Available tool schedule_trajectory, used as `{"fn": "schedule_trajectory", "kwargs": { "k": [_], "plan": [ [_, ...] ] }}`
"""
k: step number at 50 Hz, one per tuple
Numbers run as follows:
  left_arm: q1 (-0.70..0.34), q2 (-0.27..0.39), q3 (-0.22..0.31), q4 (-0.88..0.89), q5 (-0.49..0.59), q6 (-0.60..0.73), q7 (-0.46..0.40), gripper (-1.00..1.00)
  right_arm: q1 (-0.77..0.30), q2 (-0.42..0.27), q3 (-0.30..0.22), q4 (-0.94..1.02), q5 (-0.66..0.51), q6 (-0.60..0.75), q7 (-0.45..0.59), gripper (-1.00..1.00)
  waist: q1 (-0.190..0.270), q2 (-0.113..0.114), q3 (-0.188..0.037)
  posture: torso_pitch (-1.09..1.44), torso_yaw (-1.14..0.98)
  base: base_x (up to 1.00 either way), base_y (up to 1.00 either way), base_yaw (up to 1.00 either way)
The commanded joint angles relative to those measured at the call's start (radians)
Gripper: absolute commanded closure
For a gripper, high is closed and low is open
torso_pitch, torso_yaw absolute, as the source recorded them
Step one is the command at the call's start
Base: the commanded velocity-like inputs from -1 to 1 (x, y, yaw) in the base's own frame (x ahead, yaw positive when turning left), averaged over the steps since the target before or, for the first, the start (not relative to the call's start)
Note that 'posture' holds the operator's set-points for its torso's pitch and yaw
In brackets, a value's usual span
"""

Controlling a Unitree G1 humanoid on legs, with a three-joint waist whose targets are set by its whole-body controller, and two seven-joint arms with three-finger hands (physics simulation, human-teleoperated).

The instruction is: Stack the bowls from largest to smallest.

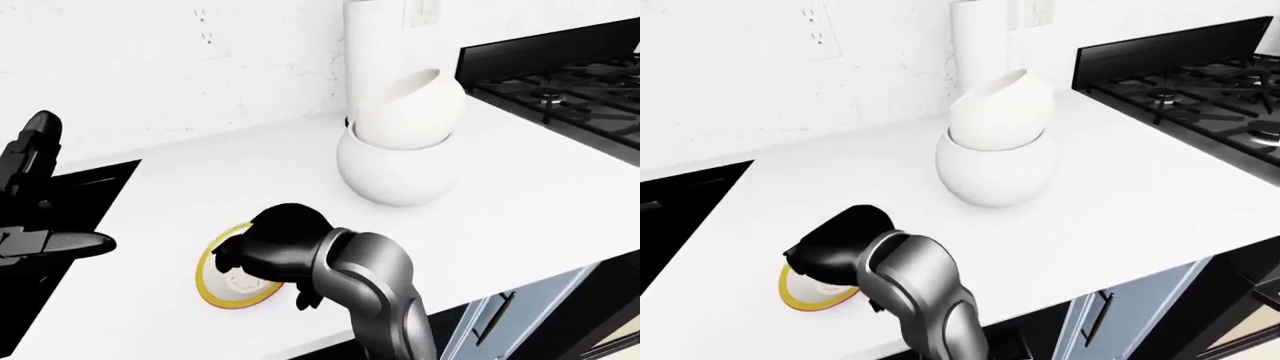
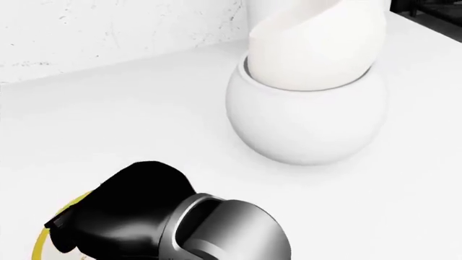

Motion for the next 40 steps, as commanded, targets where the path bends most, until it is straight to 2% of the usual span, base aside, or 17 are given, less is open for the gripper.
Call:
{"fn": "schedule_trajectory", "kwargs": {
  "k": [1, 14, 28, 31, 33, 36, 40],
  "plan": [
    [-0.015, 0.018, 0.013, -0.009, 0.009, -0.028, -0.004, -1.0, -0.019, 0.011, 0.002, -0.013, 0.003, -0.01, -0.04, -0.22, 0.0, 0.008, -0.007, -0.3, 0.0, 0.0, 0.0, 0.0],
    [-0.014, 0.008, 0.012, -0.006, 0.023, -0.03, -0.017, -1.0, -0.018, 0.002, -0.007, 0.096, -0.008, -0.038, -0.14, -0.18, 0.004, 0.006, -0.012, -0.3, 0.0, 0.0, 0.0, 0.0],
    [-0.01, -0.009, 0.002, -0.005, 0.05, -0.039, -0.036, -1.0, 0.033, -0.009, 0.024, 0.16, -0.036, -0.076, -0.22, -0.22, 0.01, 0.004, -0.019, -0.3, 0.0, 0.0, 0.0, 0.0],
    [-0.012, -0.012, 0.0, -0.004, 0.057, -0.039, -0.041, -1.0, 0.041, -0.004, 0.033, 0.178, -0.043, -0.078, -0.23, -0.17, 0.012, 0.003, -0.02, -0.3, 0.0, 0.0, 0.0, 0.0],
    [-0.012, -0.013, 0.0, -0.002, 0.061, -0.039, -0.044, -1.0, 0.041, -0.002, 0.034, 0.191, -0.045, -0.081, -0.236, 0.05, 0.013, 0.003, -0.02, -0.3, 0.0, 0.0, 0.0, 0.0],
    [-0.011, -0.016, 0.0, 0.001, 0.067, -0.041, -0.049, -1.0, 0.036, 0.005, 0.035, 0.193, -0.048, -0.08, -0.231, 0.2, 0.013, 0.002, -0.02, -0.3, 0.0, 0.0, 0.0, 0.0],
    [-0.013, -0.013, 0.006, 0.0, 0.06, -0.036, -0.047, -1.0, 0.039, 0.008, 0.04, 0.195, -0.052, -0.083, -0.231, 0.23, 0.013, 0.002, -0.019, -0.3, 0.0, 0.0, 0.0, 0.0]
  ]
}}
